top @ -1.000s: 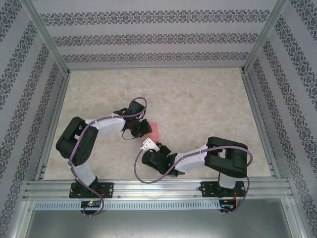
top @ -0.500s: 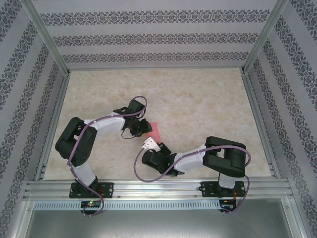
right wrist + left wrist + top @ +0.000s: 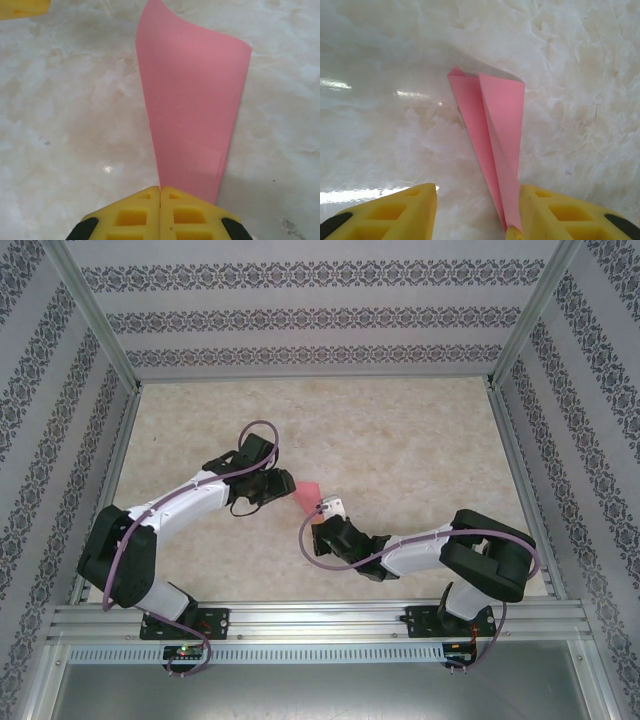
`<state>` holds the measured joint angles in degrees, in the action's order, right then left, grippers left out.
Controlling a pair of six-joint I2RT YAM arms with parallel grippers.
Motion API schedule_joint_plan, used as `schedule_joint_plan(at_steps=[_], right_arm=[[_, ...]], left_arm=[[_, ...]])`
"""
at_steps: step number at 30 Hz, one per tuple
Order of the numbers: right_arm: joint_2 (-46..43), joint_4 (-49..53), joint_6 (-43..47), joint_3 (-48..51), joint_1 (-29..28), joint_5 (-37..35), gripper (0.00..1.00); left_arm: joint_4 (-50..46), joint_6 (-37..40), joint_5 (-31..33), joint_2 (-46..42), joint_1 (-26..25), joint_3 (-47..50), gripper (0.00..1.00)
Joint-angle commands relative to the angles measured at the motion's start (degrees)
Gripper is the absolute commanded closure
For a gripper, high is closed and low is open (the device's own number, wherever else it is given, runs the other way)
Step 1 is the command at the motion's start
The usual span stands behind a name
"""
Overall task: Fold a paper plane with a square sheet of paper (pick it up from the middle)
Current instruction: Fold the wing for the fifth time at the center of the table.
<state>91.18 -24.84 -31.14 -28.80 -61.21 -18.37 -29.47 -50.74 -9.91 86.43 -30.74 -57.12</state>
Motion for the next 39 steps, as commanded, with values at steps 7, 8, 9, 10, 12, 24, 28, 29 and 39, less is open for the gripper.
schedule_joint_plan(at_steps=[7, 8, 9, 10, 12, 24, 28, 29, 39], right_arm=[[1.4, -14.7, -12.3, 4.9, 3.5, 10.0, 1.0], [1.9, -16.4, -13.8, 5.7, 3.8, 10.2, 1.0], [2.6, -17.6, -15.2, 6.3, 4.3, 10.6, 1.0], [3.1, -20.2, -16.8, 7.1, 4.8, 11.2, 1.0], [4.3, -23.8, -19.4, 8.3, 5.3, 11.8, 1.0], [15.1, -40.5, -34.8, 12.2, 10.9, 21.1, 1.0], [18.4, -46.4, -37.3, 13.0, 11.8, 22.1, 1.0], [18.5, -46.6, -37.4, 13.0, 11.9, 22.4, 1.0], [17.1, -41.6, -37.8, 12.0, 13.1, 24.0, 1.0]], left_arm=[[3.8, 1.2, -2.4, -0.7, 0.7, 2.9, 0.52], [4.9, 1.3, -3.4, -0.6, 0.5, 3.3, 0.53], [5.8, 1.4, -4.2, -0.6, 0.6, 3.7, 0.53], [6.9, 1.5, -5.2, -0.5, 0.5, 4.2, 0.54], [9.1, 1.6, -7.2, -0.5, 0.4, 5.3, 0.54], [19.1, 3.8, -17.0, 4.1, -2.9, 6.0, 0.57], [19.5, 4.2, -17.5, 6.8, -4.1, 4.7, 0.58], [19.9, 4.1, -17.6, 7.4, -4.3, 4.5, 0.58], [28.2, -0.8, -19.1, 11.3, -4.6, 3.6, 0.58]])
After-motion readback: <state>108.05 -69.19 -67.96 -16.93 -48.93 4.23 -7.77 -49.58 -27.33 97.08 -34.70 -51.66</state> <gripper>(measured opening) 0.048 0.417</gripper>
